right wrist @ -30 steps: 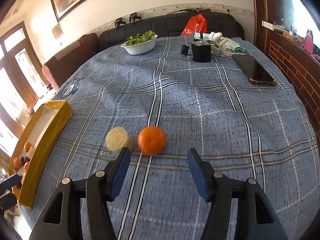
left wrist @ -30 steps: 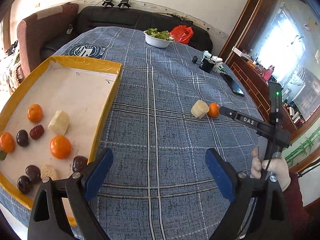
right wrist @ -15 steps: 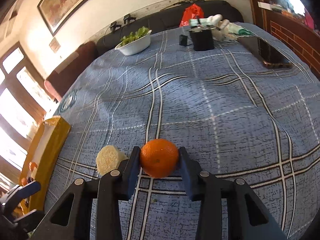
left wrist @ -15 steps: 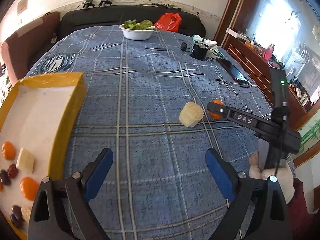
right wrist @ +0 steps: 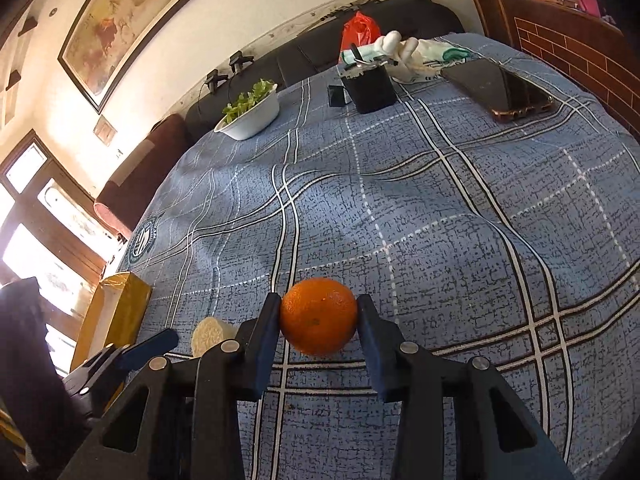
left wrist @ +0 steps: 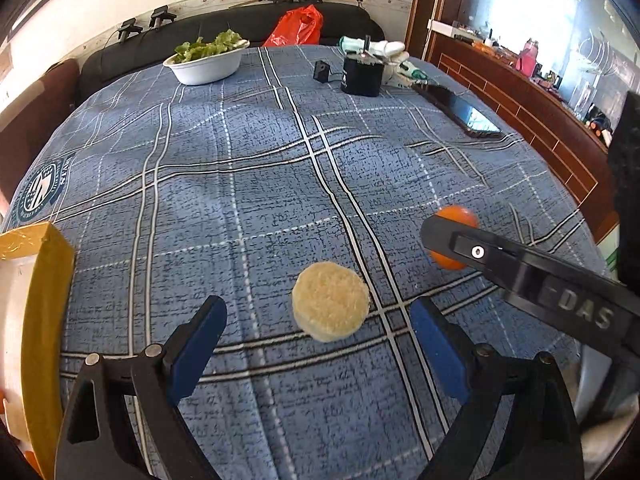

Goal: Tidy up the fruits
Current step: 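Grasp a round rice cake with the left tool while the right tool grasps an orange, then place the rice cake and orange into the tray, opening both tools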

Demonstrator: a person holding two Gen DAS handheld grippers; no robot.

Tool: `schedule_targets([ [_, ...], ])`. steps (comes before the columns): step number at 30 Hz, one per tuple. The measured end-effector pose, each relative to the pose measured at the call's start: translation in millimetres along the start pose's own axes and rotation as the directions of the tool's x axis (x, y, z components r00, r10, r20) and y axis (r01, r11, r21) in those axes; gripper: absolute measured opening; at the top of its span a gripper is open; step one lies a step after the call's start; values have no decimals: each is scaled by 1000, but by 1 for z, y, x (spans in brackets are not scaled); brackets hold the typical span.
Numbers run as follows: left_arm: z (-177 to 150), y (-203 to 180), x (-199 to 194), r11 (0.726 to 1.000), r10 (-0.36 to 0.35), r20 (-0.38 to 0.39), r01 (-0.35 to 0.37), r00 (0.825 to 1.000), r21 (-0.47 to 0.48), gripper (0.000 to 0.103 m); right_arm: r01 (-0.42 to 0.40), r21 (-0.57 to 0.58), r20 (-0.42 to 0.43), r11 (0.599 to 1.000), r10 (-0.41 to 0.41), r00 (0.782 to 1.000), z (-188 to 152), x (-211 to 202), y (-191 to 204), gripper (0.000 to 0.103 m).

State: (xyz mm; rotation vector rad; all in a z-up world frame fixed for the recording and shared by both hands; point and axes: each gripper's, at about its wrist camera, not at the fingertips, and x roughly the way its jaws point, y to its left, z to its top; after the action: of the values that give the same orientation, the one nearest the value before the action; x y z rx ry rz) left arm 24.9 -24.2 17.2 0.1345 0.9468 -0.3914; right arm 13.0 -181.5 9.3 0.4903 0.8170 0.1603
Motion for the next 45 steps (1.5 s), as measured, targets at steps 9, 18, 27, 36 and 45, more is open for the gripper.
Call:
schedule_targets([
  [9, -3, -2, 0, 1000, 29, -5, -29, 1000, -7, 34, 16, -18, 21, 1000, -15, 1000, 2, -3, 2, 41],
  [18, -17, 35, -74, 992, 41, 93, -30, 995, -122, 34, 46, -45, 44, 998, -44, 998, 1, -6, 5, 41],
  [27, -64, 133, -168, 941, 203, 158, -148, 966, -304, 34, 131, -87, 70, 988, -125, 990, -3, -7, 14, 41],
  [36, -92, 232, -203, 863, 320, 116, -239, 940, -445, 35, -56, -323, -33, 945, 48, 998, -20, -17, 142, 42],
  [45, -87, 277, -167, 859, 283, 20, -244, 959, -451, 35, -271, -525, -267, 806, 146, 952, -78, 27, 279, 42],
])
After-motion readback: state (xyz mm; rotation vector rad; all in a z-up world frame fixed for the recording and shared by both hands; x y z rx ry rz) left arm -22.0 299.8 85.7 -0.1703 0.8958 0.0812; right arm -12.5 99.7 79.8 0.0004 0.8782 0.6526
